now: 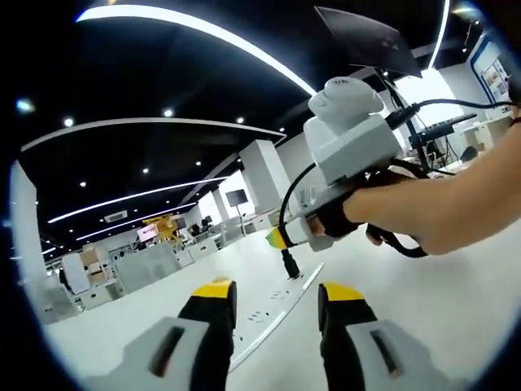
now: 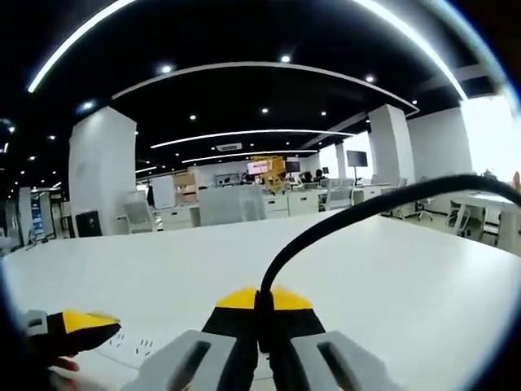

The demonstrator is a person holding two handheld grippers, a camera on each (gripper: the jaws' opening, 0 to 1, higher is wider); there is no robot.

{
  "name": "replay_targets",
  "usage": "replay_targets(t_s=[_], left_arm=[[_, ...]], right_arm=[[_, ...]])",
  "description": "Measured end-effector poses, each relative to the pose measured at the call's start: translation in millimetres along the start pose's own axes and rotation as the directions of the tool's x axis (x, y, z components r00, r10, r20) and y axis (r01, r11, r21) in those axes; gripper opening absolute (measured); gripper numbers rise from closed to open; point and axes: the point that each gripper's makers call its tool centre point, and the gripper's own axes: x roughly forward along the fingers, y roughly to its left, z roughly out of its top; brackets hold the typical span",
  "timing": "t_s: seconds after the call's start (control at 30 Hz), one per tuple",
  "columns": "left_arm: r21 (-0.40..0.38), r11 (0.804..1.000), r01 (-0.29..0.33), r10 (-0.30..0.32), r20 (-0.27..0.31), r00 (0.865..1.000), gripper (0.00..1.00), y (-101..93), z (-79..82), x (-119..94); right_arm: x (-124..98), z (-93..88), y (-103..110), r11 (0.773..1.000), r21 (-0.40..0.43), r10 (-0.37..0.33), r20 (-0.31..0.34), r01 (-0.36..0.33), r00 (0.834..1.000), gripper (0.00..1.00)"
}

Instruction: Find the data cable on the table. Grasp the USB connector end of the cable and insert it into the USB port on the table

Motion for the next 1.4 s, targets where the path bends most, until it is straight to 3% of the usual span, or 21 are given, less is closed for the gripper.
replay_targets(t_s=[0.23,0.37,0.53,1.4], left_arm=[[0.002,1.000,0.002,-0.002,-0.002,1.000,0.40,-1.8,0.0,0.3],[0.003,1.000,0.001,-0.001,-0.004,1.000,0.40,-1.4,-0.8,1.3],[0.006,1.000,-0.002,0.003,-0.010,1.000,0.40,0.0,-1.6,2.2],[-0.021,1.000,0.006,-0.006,0.010,1.000,0.42,-6.5,5.9,1.9]], right_arm=[[1.4,-1.5,-4.7,0.998,0.054,0.030,-0.010,-0.029,1.000,0.04],[-2.8,-2.2,1.7,0.999,-0.044,0.029,-0.010,-0.029,1.000,0.04],[-2.9,-0.5,1.3,0.999,0.003,0.048,-0.003,-0.048,0.999,0.04],[5.8,-3.4,-5.3,0.998,-0.026,0.061,-0.014,-0.061,0.998,0.05]])
